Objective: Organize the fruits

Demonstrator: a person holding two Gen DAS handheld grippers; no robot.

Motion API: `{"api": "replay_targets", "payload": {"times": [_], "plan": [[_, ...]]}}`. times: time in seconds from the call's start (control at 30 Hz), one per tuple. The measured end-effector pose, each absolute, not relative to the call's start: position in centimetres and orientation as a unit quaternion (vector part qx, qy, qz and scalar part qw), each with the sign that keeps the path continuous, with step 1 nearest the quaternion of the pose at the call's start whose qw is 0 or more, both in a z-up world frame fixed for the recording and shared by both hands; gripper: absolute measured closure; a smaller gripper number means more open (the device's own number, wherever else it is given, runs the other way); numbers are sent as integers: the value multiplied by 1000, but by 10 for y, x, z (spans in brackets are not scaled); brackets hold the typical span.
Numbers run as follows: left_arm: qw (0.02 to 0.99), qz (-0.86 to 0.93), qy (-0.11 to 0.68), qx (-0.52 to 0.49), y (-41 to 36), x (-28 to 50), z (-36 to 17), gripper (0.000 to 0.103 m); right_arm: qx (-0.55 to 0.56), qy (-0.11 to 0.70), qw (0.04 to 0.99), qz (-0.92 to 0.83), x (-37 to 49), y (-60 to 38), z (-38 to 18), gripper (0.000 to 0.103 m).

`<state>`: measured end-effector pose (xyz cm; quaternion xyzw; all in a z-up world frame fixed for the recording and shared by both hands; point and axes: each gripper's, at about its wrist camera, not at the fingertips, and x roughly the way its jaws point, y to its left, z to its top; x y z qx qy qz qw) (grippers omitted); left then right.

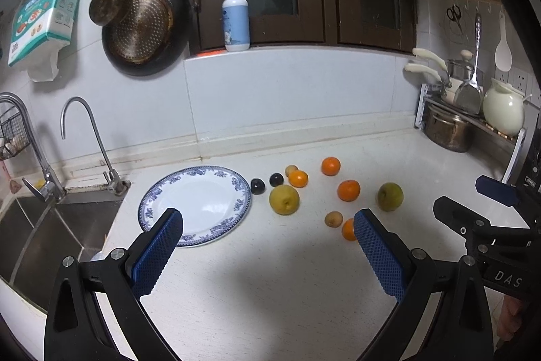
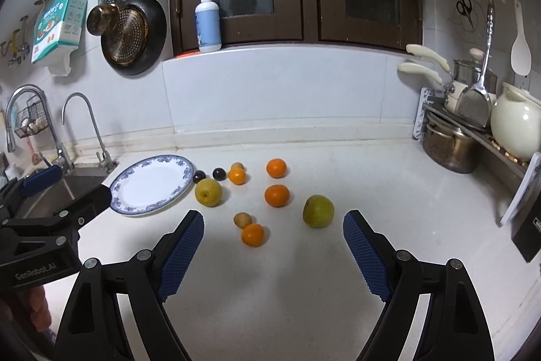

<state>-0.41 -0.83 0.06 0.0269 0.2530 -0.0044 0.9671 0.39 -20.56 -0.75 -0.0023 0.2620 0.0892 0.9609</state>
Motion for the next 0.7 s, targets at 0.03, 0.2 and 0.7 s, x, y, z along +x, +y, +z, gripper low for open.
{"api": "replay_targets", "payload": {"times": [0.03, 0.2, 0.7], "plan": [[967, -5, 255, 26, -10, -2, -1, 0, -4, 265, 960, 90, 6, -207, -9, 18], [963, -16, 267, 30, -26, 12, -11, 1, -16, 273, 958, 85, 20, -219, -17, 18], [949, -34, 312, 21, -76, 64, -58, 15, -29, 318, 941, 113, 89, -258, -55, 18]]}}
